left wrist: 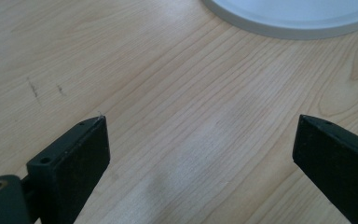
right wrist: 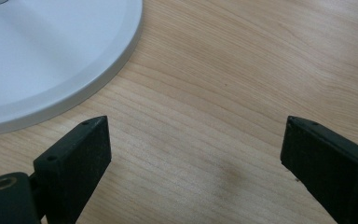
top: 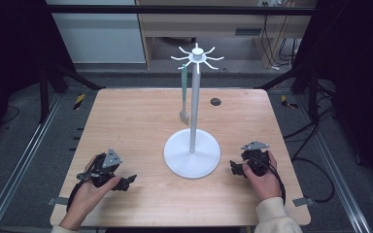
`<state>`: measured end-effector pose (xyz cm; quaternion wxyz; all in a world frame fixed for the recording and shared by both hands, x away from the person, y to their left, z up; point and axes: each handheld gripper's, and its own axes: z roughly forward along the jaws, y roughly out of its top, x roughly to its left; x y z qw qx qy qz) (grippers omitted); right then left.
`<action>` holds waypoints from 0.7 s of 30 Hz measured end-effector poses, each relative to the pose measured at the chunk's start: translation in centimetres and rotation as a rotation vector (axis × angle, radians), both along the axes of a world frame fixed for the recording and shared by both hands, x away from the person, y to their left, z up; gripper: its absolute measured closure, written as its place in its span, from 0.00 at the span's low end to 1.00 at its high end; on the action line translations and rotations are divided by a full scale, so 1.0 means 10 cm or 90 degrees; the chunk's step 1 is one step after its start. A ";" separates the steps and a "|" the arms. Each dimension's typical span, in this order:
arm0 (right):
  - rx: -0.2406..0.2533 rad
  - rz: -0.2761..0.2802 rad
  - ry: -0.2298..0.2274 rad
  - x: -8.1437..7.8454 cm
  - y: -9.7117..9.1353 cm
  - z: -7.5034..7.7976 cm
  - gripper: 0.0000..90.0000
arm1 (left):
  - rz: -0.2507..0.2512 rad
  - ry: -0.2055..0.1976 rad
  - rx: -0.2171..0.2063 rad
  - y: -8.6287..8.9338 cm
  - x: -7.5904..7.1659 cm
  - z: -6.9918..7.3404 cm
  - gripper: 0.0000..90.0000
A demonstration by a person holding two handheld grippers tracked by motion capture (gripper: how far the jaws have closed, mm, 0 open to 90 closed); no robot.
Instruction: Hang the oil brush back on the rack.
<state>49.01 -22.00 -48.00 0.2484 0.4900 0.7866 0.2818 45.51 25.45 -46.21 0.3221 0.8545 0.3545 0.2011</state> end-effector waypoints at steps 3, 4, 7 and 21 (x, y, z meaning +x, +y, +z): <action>0.000 0.002 -0.001 0.00 0.00 0.00 0.10 | 0.013 0.000 0.002 0.07 0.02 -0.04 0.04; -0.001 0.002 0.000 0.00 0.00 0.00 0.10 | 0.017 0.001 0.001 0.09 0.03 -0.04 0.04; 0.000 0.003 0.002 0.00 0.01 -0.01 0.10 | 0.030 -0.001 0.002 0.15 0.04 -0.07 0.04; -0.001 0.003 0.003 0.01 0.02 -0.02 0.10 | 0.065 -0.011 0.005 0.32 0.12 -0.19 0.04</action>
